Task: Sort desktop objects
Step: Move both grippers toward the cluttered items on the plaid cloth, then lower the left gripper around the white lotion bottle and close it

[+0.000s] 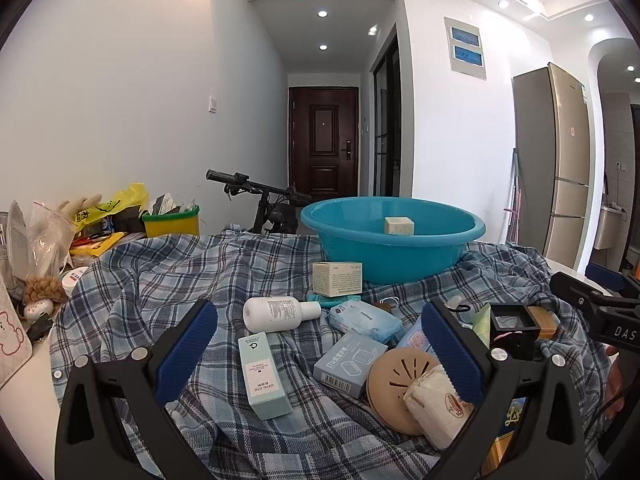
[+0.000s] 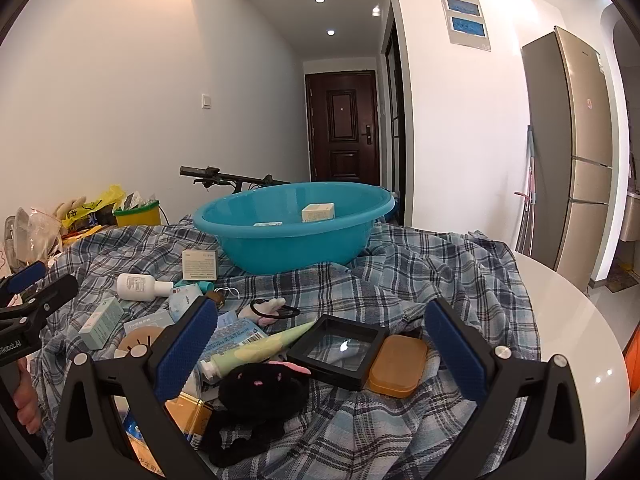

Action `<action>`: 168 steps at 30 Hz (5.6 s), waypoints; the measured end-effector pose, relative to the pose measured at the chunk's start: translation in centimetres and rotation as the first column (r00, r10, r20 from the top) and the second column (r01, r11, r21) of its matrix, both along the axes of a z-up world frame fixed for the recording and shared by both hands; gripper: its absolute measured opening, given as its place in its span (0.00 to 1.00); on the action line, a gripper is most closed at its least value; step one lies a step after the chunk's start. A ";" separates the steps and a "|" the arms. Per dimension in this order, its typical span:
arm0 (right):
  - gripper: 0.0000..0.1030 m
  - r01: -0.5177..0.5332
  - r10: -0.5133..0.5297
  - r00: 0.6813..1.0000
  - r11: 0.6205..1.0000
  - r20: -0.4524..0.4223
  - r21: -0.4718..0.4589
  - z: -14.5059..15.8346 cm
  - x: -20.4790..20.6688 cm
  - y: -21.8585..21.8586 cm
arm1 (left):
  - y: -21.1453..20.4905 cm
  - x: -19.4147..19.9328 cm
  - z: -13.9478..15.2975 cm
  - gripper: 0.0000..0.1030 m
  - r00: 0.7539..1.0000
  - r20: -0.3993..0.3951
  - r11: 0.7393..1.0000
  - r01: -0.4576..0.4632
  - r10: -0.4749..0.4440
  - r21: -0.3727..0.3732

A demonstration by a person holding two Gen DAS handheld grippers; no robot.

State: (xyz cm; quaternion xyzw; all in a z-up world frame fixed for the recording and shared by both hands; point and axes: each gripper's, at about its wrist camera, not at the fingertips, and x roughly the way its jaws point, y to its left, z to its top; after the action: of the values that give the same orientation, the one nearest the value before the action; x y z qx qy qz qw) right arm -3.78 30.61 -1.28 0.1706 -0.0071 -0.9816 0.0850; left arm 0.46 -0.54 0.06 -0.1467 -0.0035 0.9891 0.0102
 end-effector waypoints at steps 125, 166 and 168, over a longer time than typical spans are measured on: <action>1.00 -0.122 0.081 0.923 0.989 0.376 0.087 9.4 -11.1 -1.6 | 0.4 -15.0 9.1 1.00 0.886 0.463 0.999 0.048 -0.039 -0.008; 1.00 -0.210 0.171 0.873 0.977 0.457 0.036 2.5 -12.7 -3.3 | -4.4 -20.1 -3.1 0.47 0.729 0.680 0.995 0.096 -0.080 0.013; 1.00 -0.208 0.170 0.872 0.978 0.459 0.033 2.4 -12.7 -3.1 | -3.9 -19.8 -3.0 0.43 0.721 0.685 0.992 0.122 -0.104 0.021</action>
State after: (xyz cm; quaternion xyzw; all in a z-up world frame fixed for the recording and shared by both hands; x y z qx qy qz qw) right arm -16.45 27.50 1.12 0.3982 0.0299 -0.9010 0.1694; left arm -19.30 -4.48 -2.91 -0.5007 0.0146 0.8629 0.0665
